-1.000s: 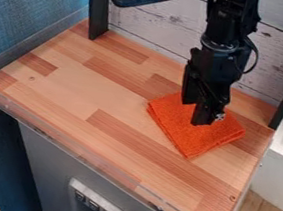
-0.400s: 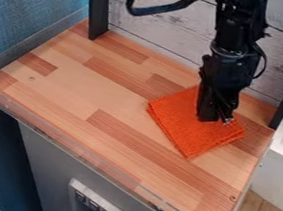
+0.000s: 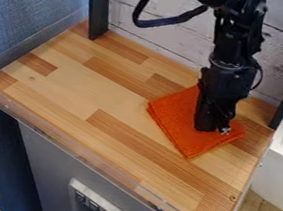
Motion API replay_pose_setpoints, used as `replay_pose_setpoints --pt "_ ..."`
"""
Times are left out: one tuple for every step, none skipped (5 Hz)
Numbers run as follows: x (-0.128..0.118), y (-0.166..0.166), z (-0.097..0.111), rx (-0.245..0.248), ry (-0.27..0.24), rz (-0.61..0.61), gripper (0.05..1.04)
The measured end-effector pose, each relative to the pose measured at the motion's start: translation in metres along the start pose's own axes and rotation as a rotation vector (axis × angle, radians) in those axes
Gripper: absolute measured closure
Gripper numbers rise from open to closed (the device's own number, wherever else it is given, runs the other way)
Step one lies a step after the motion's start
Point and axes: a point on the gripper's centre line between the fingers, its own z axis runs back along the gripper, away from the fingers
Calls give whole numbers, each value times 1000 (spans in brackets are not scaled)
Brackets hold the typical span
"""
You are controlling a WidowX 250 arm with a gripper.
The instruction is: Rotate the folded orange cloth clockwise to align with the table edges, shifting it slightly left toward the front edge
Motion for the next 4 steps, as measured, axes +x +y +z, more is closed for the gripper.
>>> replay_pose_setpoints --pt "2 2 -7 -11 17 4 1024" --pt "1 4 -8 2 22 63 1025" --pt "-5 3 -11 10 41 177 1025" --pt "-11 2 -11 24 59 313 1025"
